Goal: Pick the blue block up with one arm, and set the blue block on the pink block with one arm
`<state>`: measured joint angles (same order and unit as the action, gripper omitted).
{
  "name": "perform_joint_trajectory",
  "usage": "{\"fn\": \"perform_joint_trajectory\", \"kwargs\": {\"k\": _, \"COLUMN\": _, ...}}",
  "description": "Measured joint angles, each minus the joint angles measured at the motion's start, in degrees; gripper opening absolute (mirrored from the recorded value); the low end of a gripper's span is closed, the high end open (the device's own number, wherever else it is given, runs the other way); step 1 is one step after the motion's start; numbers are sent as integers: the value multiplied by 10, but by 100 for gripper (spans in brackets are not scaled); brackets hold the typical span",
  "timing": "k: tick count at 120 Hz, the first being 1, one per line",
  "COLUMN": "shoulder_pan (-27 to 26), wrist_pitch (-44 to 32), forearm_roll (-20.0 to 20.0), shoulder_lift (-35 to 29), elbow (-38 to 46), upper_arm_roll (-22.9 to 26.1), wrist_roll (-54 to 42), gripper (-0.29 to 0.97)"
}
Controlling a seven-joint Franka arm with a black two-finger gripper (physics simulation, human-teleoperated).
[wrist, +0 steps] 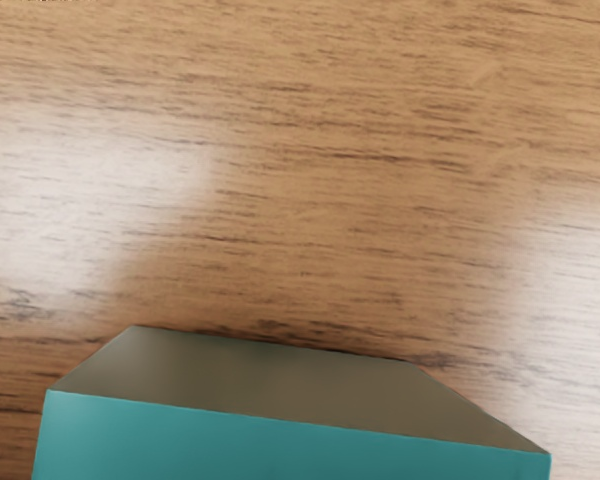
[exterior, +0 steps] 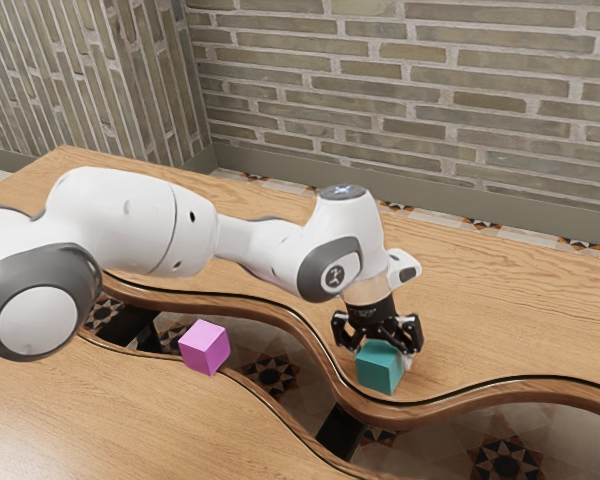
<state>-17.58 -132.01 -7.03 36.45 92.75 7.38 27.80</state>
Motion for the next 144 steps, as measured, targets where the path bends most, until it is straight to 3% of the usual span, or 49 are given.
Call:
{"fn": "perform_joint_trajectory", "kwargs": {"k": 66, "shoulder_pan": -5, "wrist_pitch": 3, "forearm_roll": 17, "shoulder_lift": -21, "elbow": 1, "upper_arm_roll": -19, "wrist_roll": -11, "gripper": 37}}
{"fn": "perform_joint_trajectory", "kwargs": {"k": 84, "shoulder_pan": -3, "wrist_pitch": 53, "forearm_roll": 19, "shoulder_lift": -143, "elbow": 44, "upper_arm_roll": -58, "wrist_roll": -12, "gripper": 37}}
{"fn": "perform_joint_trajectory", "kwargs": {"k": 98, "shoulder_pan": 1, "wrist_pitch": 104, "forearm_roll": 24, "shoulder_lift": -292, "elbow": 162, "upper_arm_roll": -93, "wrist_roll": -21, "gripper": 38}}
{"fn": "perform_joint_trajectory", "kwargs": {"k": 111, "shoulder_pan": -13, "wrist_pitch": 125, "forearm_roll": 70, "shoulder_lift": -383, "elbow": 281, "upper_arm_roll": -130, "wrist_roll": -30, "gripper": 37}}
{"fn": "perform_joint_trajectory", "kwargs": {"k": 121, "shoulder_pan": -25, "wrist_pitch": 122, "forearm_roll": 102, "shoulder_lift": -408, "elbow": 331, "upper_arm_roll": -179, "wrist_roll": -41, "gripper": 37}}
{"fn": "perform_joint_trajectory", "kwargs": {"k": 132, "shoulder_pan": 0, "wrist_pitch": 109, "forearm_roll": 119, "shoulder_lift": -405, "elbow": 350, "upper_arm_roll": -236, "wrist_roll": -57, "gripper": 38}}
{"fn": "perform_joint_trajectory", "kwargs": {"k": 144, "shoulder_pan": 30, "wrist_pitch": 95, "forearm_roll": 129, "shoulder_lift": -399, "elbow": 357, "upper_arm_roll": -256, "wrist_roll": -75, "gripper": 38}}
